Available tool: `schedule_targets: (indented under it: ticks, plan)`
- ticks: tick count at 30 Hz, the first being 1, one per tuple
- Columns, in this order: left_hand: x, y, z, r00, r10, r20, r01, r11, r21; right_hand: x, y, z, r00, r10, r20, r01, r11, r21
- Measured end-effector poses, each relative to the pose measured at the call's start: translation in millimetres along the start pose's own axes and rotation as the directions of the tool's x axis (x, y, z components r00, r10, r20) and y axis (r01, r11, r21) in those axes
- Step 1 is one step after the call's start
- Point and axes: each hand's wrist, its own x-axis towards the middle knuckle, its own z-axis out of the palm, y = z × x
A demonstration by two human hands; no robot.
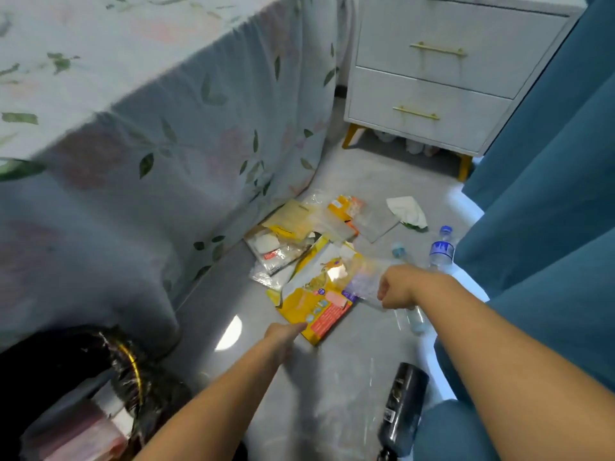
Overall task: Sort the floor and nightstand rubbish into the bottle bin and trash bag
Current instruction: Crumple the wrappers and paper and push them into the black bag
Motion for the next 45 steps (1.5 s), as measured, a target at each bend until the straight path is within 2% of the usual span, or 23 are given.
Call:
schedule_targets:
  ticks: [5,7,10,16,21,26,29,32,34,37,40,42,45]
  plan:
    - [34.3,3.8,34.2,0.997,-0.073,0.009,0.072,0.966,-0.248,34.4,26.7,0.9,0.998,0.058,0.000,-0.055,0.954,0.294]
    - [42.4,5.8,43.1,0.994,-0.105,0.019,0.106,0.944,-0.313,43.4,33.6,3.3,0.997,0.075,0.037,-0.083,0.928,0.363]
    - [49.2,7.6,49.7,0.989,-0.146,0.020,0.144,0.920,-0.365,50.4,36.6,5.3,0.992,0.068,0.103,-0.104,0.910,0.403]
    - [35.3,19.1,46.2,0.989,-0.147,0.005,0.132,0.867,-0.481,55.4,29.9,3.0,0.991,0.064,0.117,-0.109,0.896,0.431]
    - [-14.3,24.9,32.6,0.991,-0.068,0.115,0.120,0.839,-0.531,47.0,15.9,-4.6,0.991,0.041,0.124,-0.092,0.892,0.443]
    - [-86.2,23.6,-5.2,0.986,0.121,0.114,-0.039,0.837,-0.545,41.1,-7.9,-15.1,0.993,0.002,0.120,-0.068,0.837,0.542]
    - [-126.3,23.9,-39.9,0.964,0.256,0.071,-0.200,0.877,-0.436,31.1,-30.2,-21.9,0.995,-0.034,0.090,-0.022,0.828,0.561]
    - [-164.6,26.7,-79.6,0.905,0.425,-0.028,-0.422,0.884,-0.203,15.5,-55.3,-27.7,0.993,-0.082,0.090,0.023,0.851,0.524]
    - [-186.7,25.2,-106.0,0.833,0.533,-0.149,-0.541,0.841,-0.014,2.9,-74.7,-31.1,0.990,-0.126,0.064,0.083,0.884,0.461]
    - [-215.8,18.2,-143.3,0.720,0.645,-0.254,-0.609,0.764,0.214,-16.4,-105.3,-32.5,0.976,-0.215,-0.043,0.215,0.902,0.374]
    - [-244.4,11.8,-174.9,0.644,0.722,-0.252,-0.626,0.687,0.370,-32.7,-128.4,-32.0,0.935,-0.310,-0.171,0.343,0.913,0.220]
    - [-262.4,8.5,-194.8,0.607,0.763,-0.223,-0.638,0.635,0.436,-46.1,-139.3,-31.7,0.888,-0.369,-0.274,0.424,0.888,0.176]
    - [-283.2,2.4,-225.7,0.595,0.799,-0.089,-0.687,0.563,0.460,-71.0,-153.6,-29.2,0.819,-0.453,-0.352,0.556,0.776,0.297]
